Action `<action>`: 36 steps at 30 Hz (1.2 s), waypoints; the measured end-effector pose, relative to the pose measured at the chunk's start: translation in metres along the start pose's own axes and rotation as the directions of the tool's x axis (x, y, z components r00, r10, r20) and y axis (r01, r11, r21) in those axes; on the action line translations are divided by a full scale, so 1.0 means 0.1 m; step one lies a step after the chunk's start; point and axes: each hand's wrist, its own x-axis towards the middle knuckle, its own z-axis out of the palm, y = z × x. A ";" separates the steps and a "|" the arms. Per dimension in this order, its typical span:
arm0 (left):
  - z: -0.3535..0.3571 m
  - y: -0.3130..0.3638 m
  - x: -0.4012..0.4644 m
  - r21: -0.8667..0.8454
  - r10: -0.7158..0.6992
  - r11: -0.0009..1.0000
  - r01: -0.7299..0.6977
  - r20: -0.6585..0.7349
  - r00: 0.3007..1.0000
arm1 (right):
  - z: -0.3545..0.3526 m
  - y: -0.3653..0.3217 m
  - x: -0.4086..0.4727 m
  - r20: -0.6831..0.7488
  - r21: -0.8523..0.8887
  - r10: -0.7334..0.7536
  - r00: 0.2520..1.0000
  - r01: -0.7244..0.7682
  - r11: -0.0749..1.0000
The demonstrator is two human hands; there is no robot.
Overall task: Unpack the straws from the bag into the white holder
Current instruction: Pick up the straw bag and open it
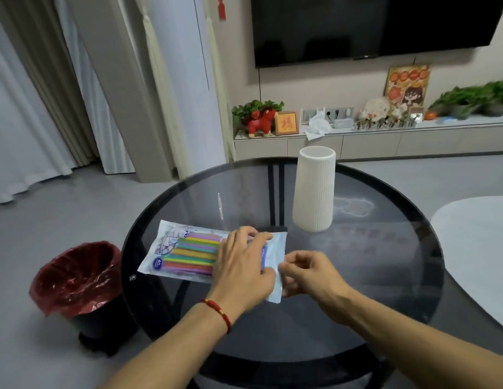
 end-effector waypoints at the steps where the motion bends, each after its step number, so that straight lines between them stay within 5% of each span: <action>1: 0.03 0.07 0.01 -0.073 -0.023 0.997 0.022 -0.020 1.000 | 0.01 0.02 0.01 0.021 0.037 -0.011 1.000 0.010 0.999; 4: 0.07 0.18 0.05 -0.214 -0.124 0.968 0.127 0.025 0.992 | 0.03 0.10 0.03 0.021 0.154 -0.010 1.000 0.007 0.988; 13: 0.06 0.13 -0.01 -0.257 -0.138 0.957 0.138 0.017 0.990 | 0.03 0.11 0.02 0.054 0.362 0.041 0.998 -0.058 0.930; 25: 0.00 0.14 -0.04 -0.314 -0.214 0.930 0.192 -0.034 0.976 | 0.04 0.06 -0.02 0.127 0.443 0.088 0.988 -0.136 0.886; 30: 0.01 0.14 0.00 -0.302 -0.225 0.930 0.207 -0.026 0.974 | 0.08 0.04 -0.05 0.099 0.399 0.070 0.993 -0.104 0.911; 36: -0.05 0.15 0.01 -0.104 -0.070 0.991 0.080 0.092 0.993 | 0.12 -0.01 -0.09 0.065 0.062 0.050 0.997 -0.054 0.997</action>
